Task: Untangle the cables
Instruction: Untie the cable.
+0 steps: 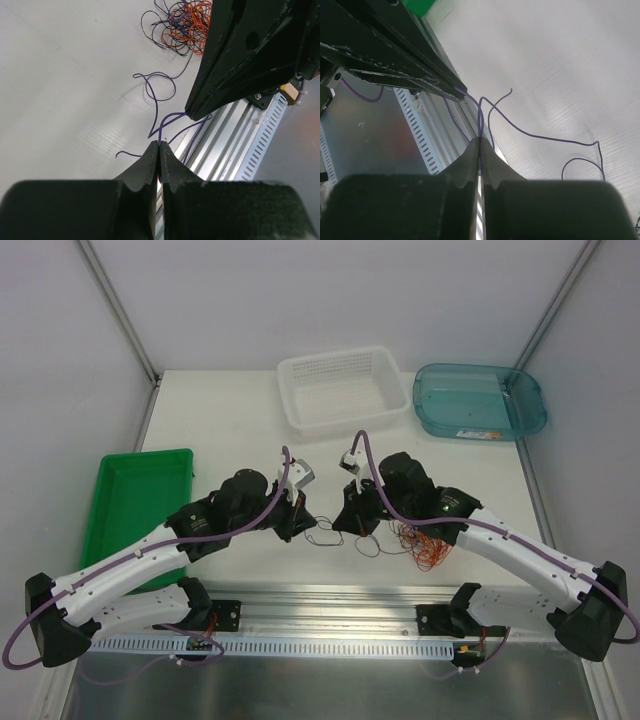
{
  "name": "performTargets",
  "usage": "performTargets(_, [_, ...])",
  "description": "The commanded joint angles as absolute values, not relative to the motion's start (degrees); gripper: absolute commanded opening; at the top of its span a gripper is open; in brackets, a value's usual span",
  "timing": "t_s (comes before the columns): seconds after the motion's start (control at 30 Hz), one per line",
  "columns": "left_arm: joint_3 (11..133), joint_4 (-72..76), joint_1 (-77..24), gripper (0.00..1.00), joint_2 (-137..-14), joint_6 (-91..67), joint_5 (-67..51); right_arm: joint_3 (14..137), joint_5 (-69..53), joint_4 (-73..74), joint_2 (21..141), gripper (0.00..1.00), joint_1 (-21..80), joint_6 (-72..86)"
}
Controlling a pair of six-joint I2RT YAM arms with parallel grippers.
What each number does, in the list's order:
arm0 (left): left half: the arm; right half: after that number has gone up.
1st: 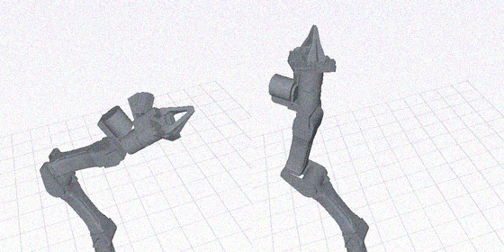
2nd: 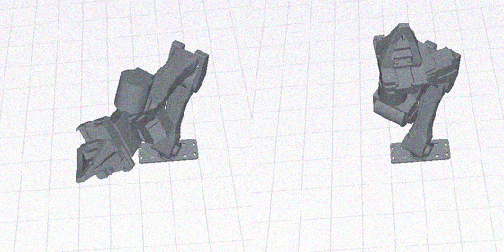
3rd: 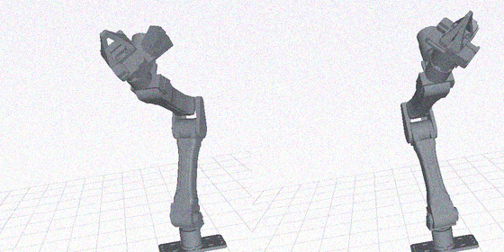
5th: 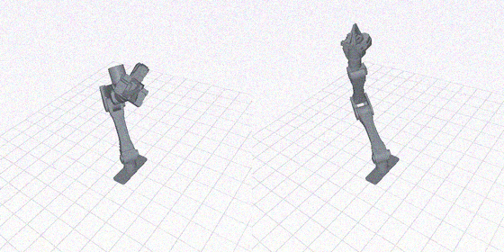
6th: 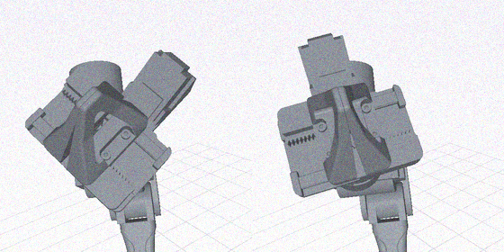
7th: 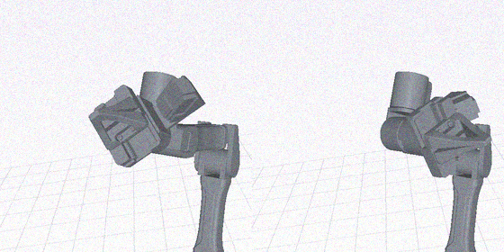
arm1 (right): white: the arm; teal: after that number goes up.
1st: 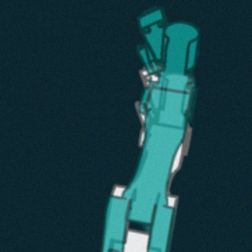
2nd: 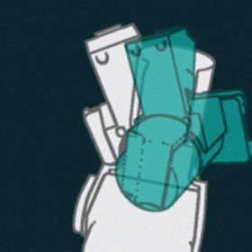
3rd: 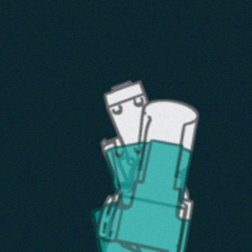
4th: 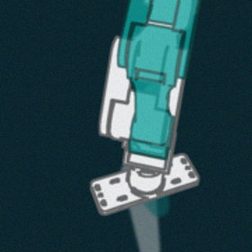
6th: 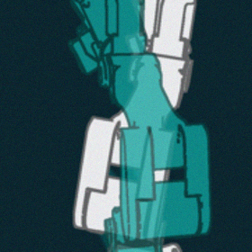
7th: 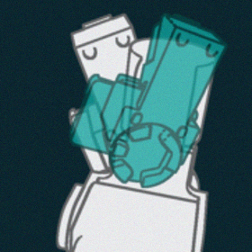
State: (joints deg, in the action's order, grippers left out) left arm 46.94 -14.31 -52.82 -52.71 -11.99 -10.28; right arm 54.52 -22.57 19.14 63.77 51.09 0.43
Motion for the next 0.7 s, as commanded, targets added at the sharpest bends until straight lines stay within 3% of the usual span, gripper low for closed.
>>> performTargets(0.0, [45.7, -12.1, -52.8, 0.0, -51.3, -12.7, -9.5, 55.2, -20.7, 18.3, 61.3, 0.01, 51.0, 0.4])
performTargets(0.53, [38.0, -12.3, -50.9, 0.0, -37.3, -34.8, 20.1, 46.9, -10.3, 20.5, 53.4, 0.01, 49.0, 2.9])
performTargets(0.67, [36.3, -13.9, -50.6, 0.0, -34.2, -39.3, 26.1, 45.4, -1.8, 20.9, 50.3, 0.01, 47.3, 7.3])
